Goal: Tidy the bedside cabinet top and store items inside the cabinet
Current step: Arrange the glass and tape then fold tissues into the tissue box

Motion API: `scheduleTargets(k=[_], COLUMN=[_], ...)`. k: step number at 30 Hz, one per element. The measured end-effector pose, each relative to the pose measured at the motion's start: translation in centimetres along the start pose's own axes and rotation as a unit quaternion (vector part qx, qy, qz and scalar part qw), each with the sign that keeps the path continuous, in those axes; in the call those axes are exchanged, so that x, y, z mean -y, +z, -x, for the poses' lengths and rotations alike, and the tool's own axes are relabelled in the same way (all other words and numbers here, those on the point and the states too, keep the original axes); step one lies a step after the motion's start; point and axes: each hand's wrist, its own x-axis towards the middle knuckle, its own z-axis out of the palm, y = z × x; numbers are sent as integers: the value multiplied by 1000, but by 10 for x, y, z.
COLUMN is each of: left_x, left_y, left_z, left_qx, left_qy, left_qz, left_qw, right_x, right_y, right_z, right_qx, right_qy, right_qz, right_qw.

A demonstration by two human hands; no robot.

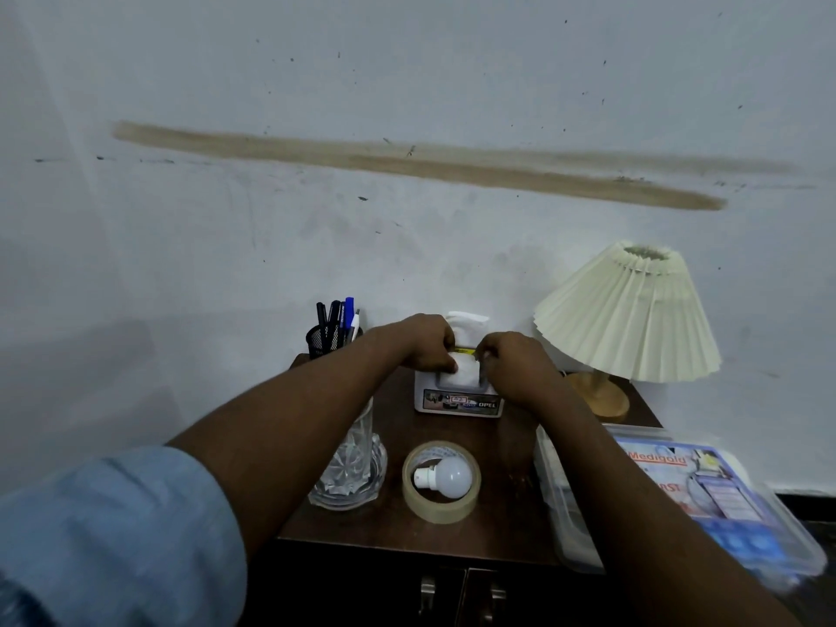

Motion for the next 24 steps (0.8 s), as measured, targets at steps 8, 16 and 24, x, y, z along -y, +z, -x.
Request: scheduleTargets(k=[8, 16, 24], left_x=[2, -8, -57], left_y=[0, -22, 2], left_z=[1, 34, 115], left_qx=[6, -18, -194], left_qy=[-9, -2, 2], left_qz=[14, 45, 211], left_qw=[1000, 999, 958], right_x=[3, 10, 12], right_y=[-6, -15, -29], right_z=[14, 45, 93], right_qx=[-25, -45, -45], right_qy=[-12, -21, 1], right_qz=[-31, -52, -81], right_qw=[999, 997, 996])
